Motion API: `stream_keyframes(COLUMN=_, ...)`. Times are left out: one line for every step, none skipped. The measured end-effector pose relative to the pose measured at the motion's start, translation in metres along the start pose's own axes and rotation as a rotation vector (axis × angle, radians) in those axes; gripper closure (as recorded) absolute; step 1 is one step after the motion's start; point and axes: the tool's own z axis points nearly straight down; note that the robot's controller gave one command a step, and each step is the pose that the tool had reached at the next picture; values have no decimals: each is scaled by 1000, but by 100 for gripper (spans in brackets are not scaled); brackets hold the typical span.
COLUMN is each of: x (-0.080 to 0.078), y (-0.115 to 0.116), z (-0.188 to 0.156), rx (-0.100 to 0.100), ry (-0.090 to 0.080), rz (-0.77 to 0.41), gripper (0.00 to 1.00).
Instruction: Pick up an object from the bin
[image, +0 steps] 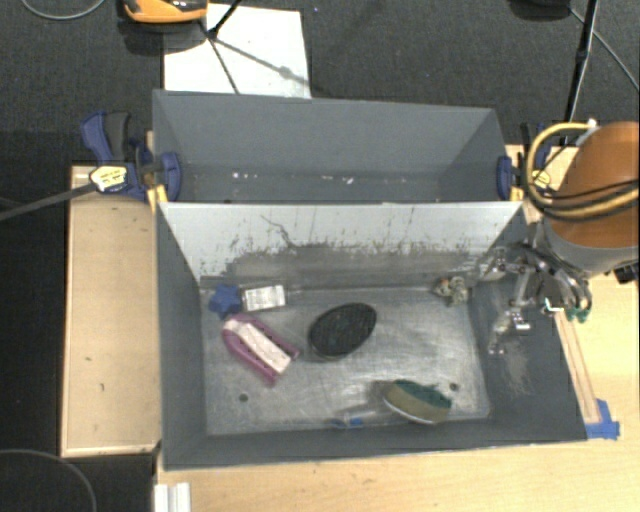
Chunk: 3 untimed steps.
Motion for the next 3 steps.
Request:
stream_keyframes(x=54, y=42, z=80, rx=-2, ry=1, rz=-187, gripper=0)
stream_keyframes(x=71, y=56, z=103, rx=0, ry=-4, rz=14, gripper=0)
stream_keyframes(x=70, y=55, z=102, rx=1, ry=-6, rz=8, gripper=100)
